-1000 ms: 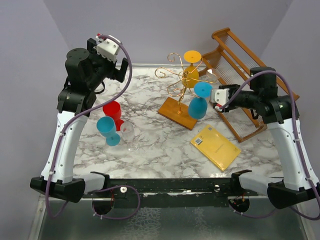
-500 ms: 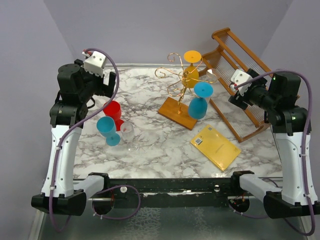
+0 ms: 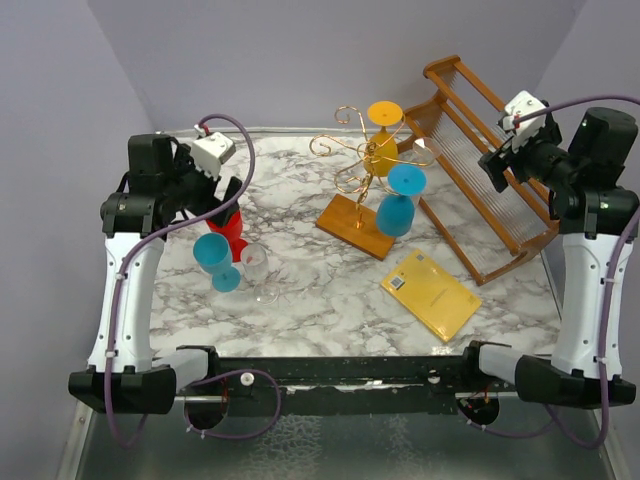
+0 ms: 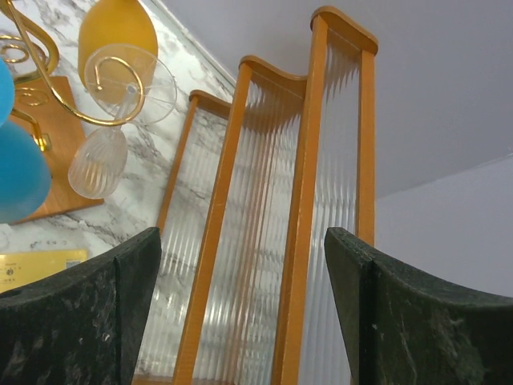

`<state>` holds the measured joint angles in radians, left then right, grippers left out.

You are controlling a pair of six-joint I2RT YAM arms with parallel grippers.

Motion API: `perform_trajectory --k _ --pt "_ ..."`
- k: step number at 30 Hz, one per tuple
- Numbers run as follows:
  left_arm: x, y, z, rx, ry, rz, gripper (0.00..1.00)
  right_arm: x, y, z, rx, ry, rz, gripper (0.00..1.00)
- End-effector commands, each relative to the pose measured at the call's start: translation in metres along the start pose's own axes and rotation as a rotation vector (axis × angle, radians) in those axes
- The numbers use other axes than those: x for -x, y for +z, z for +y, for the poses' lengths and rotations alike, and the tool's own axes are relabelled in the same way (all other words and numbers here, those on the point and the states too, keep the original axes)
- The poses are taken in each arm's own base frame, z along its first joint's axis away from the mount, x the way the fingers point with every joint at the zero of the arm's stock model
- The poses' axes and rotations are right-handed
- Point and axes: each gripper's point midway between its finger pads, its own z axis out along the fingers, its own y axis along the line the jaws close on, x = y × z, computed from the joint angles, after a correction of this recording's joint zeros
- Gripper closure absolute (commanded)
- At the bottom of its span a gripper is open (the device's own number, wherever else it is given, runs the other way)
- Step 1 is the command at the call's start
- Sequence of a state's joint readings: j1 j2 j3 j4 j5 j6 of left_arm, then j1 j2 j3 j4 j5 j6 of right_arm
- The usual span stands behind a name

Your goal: Place the wine glass upside down on the wine glass rack

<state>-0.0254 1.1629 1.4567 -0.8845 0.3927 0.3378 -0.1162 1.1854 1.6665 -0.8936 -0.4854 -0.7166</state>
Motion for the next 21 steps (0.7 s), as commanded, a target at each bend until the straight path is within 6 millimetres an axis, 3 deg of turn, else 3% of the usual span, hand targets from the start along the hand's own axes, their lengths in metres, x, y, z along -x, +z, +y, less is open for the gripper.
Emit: perform_trajectory --k 1,9,15,21 --pt "-0.020 -0.021 -0.033 -0.219 0.190 0.101 0.08 0.017 -0.004 0.005 0.104 0.081 -0.107 0.18" --pt "-0.049 -0.026 -0.050 -0.384 0.273 0.257 0.21 0.025 -0.004 -0.006 0.173 0.154 -0.175 0.19" --pt "-0.056 -0.005 -0.069 -0.458 0.283 0.264 0.32 0.029 0.001 -0.004 0.222 0.166 -0.197 0.20" --pt "-0.067 0.017 -0.090 -0.510 0.371 0.323 0.38 0.032 0.002 -0.001 0.253 0.168 -0.216 0.20"
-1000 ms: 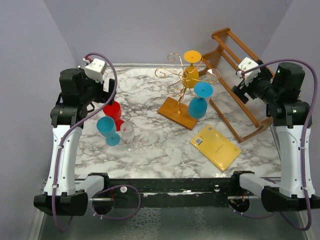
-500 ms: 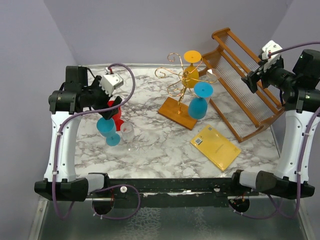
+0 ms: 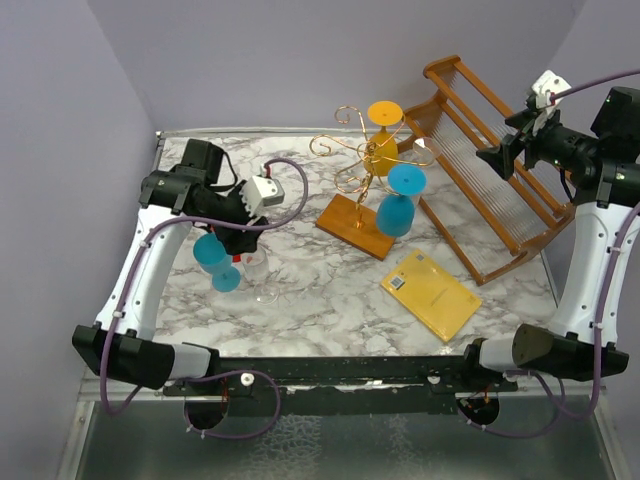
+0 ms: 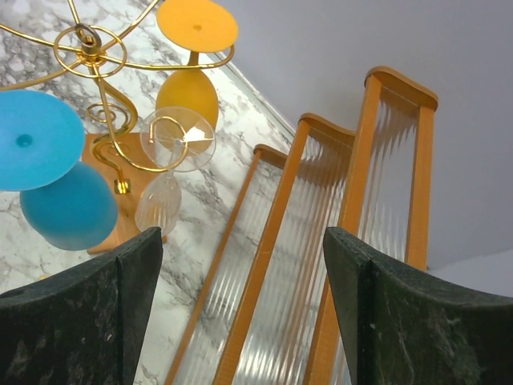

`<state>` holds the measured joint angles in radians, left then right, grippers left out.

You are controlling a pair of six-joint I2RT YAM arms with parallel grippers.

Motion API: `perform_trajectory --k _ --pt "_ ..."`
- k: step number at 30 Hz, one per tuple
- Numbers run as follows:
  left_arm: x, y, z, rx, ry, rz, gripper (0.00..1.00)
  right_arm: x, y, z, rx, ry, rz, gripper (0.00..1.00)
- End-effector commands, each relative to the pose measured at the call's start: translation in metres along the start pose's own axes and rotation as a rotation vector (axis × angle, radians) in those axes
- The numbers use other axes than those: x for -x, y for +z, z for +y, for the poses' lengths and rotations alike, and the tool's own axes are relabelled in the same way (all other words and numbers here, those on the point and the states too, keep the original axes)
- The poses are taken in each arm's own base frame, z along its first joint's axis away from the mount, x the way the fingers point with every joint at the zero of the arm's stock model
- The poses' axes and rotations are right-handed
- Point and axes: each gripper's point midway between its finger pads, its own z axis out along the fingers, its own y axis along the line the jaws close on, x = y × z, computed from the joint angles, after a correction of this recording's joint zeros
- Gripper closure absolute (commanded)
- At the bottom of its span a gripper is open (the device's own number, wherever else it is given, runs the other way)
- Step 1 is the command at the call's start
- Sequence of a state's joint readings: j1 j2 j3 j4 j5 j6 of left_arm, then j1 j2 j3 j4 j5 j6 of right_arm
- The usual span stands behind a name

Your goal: Place the wine glass upside down on the wine glass rack

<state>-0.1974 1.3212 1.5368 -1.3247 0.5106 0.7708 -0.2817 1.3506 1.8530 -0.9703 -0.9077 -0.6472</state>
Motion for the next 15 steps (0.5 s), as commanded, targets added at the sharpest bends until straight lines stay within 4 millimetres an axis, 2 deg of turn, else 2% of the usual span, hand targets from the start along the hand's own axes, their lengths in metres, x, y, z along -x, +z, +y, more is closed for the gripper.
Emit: perform_trajectory --k 1,8,15 --pt "0.002 0.018 -0.002 -0.019 0.065 0.035 0.40 0.010 -0.002 0.011 0.051 0.014 -0.037 0.20" --pt "-0.007 0.031 0.008 -0.002 0.119 0.113 0.51 0.006 -0.007 0.017 0.039 -0.009 -0.031 0.20" --pt "-0.017 0.039 0.004 -0.030 0.153 0.145 0.65 0.006 -0.011 0.023 0.027 -0.030 -0.036 0.20"
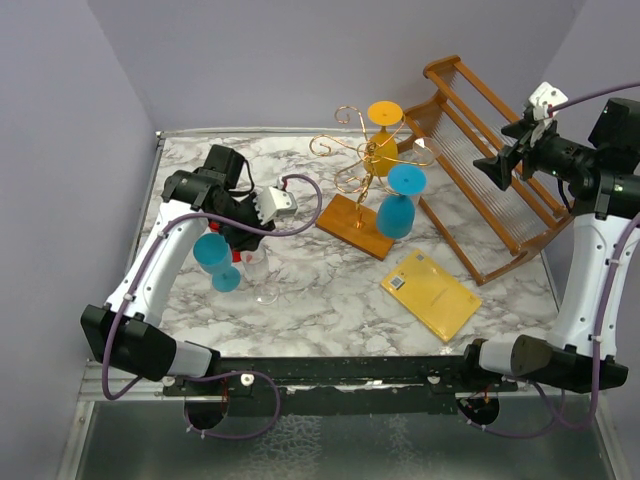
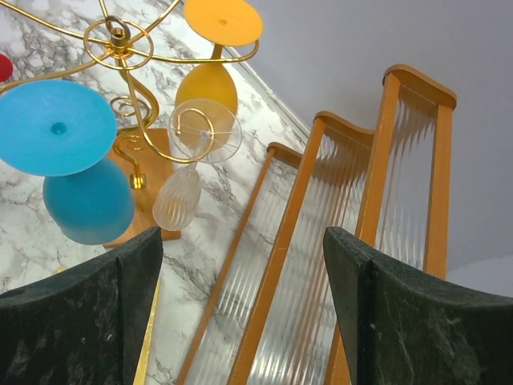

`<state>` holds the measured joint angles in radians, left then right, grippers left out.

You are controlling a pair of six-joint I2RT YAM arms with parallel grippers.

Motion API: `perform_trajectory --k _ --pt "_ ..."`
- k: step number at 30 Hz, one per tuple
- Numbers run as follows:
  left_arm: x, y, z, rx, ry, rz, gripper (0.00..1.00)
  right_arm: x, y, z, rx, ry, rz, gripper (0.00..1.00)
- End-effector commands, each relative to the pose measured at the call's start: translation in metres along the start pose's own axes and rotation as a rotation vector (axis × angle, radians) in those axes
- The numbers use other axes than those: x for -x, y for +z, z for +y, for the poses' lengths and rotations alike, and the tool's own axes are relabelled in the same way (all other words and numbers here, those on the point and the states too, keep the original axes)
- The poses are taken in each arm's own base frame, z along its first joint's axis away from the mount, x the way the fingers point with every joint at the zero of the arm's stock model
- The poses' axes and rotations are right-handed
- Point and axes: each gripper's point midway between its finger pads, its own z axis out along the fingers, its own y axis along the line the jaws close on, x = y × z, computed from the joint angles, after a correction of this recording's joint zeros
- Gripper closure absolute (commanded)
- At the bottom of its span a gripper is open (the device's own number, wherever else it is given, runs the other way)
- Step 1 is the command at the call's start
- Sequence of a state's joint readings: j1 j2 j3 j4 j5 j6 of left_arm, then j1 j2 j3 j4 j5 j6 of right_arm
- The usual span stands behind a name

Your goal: Place the wine glass upside down on the wine glass rack

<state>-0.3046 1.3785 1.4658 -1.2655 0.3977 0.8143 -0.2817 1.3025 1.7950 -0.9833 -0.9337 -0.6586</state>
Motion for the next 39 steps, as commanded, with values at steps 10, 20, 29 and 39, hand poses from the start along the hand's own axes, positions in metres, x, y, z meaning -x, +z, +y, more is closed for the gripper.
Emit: perform_trajectory --k 10,20,29,39 --pt "0.001 0.007 -0.011 -0.067 0.060 -0.008 1.00 -0.006 -0.007 -0.009 -0.078 -0.064 0.032 0.20" --pt "0.044 -0.029 -0.009 -0.032 0.081 -0.138 1.00 -0.019 -0.007 -0.031 -0.125 -0.091 0.125 0.17" --pt "0.093 -0.096 0.019 0.223 0.036 -0.293 1.00 -0.049 -0.009 -0.055 -0.273 -0.004 0.217 0.11" --pt "0.134 -0.204 0.068 0.701 -0.217 -0.582 1.00 -0.020 -0.010 -0.052 -0.224 0.040 0.172 0.22"
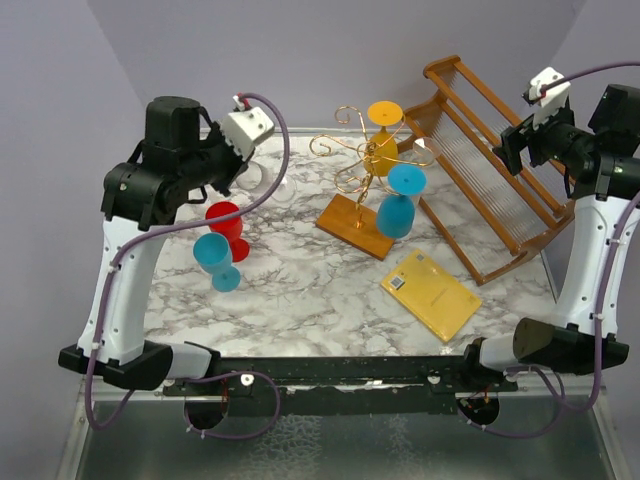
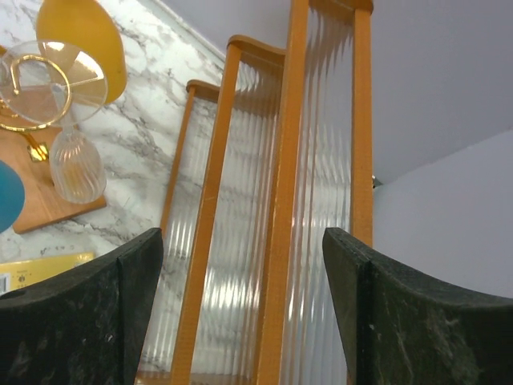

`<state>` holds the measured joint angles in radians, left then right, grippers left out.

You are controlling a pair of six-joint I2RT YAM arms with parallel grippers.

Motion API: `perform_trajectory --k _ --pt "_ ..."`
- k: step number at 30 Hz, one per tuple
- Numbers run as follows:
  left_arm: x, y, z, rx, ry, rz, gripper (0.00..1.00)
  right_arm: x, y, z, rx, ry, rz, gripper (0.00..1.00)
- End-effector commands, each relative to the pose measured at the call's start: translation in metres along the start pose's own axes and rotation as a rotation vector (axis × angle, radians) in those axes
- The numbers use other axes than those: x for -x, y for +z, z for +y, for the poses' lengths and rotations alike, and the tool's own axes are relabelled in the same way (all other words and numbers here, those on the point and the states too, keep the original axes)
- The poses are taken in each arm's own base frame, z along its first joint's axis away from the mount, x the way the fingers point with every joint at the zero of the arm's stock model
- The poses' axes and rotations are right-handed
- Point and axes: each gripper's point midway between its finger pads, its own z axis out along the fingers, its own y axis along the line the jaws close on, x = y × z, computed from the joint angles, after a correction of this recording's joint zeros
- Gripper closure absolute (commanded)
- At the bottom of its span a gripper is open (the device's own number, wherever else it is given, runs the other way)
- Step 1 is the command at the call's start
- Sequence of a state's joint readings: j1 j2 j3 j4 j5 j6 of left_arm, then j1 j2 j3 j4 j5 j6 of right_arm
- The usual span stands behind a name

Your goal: Place the wine glass upside down on the wine glass rack

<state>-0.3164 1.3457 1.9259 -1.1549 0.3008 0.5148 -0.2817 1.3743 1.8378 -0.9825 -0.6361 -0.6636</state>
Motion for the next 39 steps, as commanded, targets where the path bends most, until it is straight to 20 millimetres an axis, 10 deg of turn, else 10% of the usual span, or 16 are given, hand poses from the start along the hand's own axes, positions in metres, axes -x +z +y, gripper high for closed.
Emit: perform_trajectory --k 1,10,22,30,39 --pt "0.055 -0.045 0.053 0.332 -0.154 -0.217 1.00 0.027 -0.013 0.000 -0.006 0.032 -0.057 0.24" --pt "0.122 -0.082 0.110 0.526 -0.295 -0.465 1.00 0.085 -0.025 0.006 0.026 0.174 -0.220 0.35" --pt "0.207 -0.077 0.099 0.276 -0.403 -0.798 1.00 0.148 0.039 0.056 0.181 0.192 -0.319 0.29" --pt "0.228 -0.058 0.097 0.168 -0.394 -0.867 1.00 0.207 0.055 0.099 0.354 0.226 -0.491 0.30" --pt "0.233 -0.046 0.077 0.019 -0.393 -0.876 1.00 0.232 0.075 0.098 0.344 0.378 -0.569 0.31"
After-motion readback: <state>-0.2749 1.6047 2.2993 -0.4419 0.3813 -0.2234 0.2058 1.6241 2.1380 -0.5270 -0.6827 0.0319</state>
